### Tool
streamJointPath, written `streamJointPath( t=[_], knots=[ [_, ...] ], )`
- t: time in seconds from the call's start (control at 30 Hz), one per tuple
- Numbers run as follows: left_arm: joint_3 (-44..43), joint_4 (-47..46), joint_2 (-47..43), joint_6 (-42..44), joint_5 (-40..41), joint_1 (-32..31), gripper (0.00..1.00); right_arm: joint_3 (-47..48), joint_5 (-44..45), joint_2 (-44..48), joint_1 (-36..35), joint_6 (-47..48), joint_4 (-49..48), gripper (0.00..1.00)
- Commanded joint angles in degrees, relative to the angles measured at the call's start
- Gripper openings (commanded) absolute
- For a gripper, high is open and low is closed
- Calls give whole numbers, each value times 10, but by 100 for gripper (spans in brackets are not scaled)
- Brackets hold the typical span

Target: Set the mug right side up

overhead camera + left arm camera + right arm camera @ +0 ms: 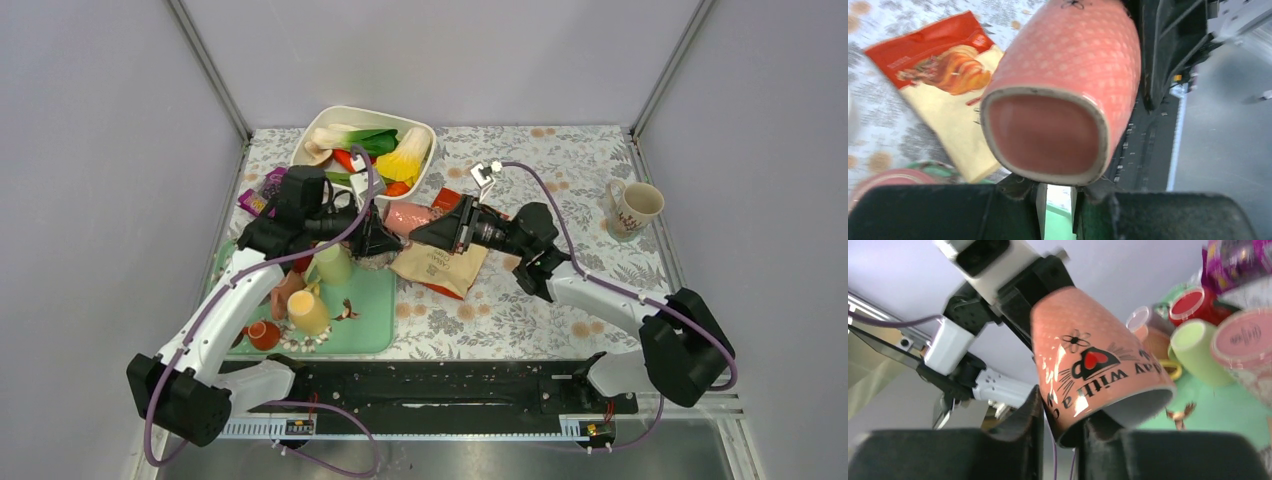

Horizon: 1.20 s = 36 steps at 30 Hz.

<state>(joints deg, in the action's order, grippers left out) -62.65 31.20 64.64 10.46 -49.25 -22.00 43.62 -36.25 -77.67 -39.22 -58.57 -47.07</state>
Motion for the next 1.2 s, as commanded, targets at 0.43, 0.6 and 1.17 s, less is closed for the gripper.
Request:
streamJointPath(
  t=[0.43, 0.6, 1.17],
  knots=[
    [33, 87, -103, 174, 291, -12, 99, 256, 385, 56, 158, 622, 877, 0],
    [72, 88, -114, 189, 298, -12, 99, 307, 440, -81, 250, 656, 964, 0],
    [101, 124, -96, 239, 312, -12, 99, 428, 388, -299, 415, 686, 978, 0]
  ],
)
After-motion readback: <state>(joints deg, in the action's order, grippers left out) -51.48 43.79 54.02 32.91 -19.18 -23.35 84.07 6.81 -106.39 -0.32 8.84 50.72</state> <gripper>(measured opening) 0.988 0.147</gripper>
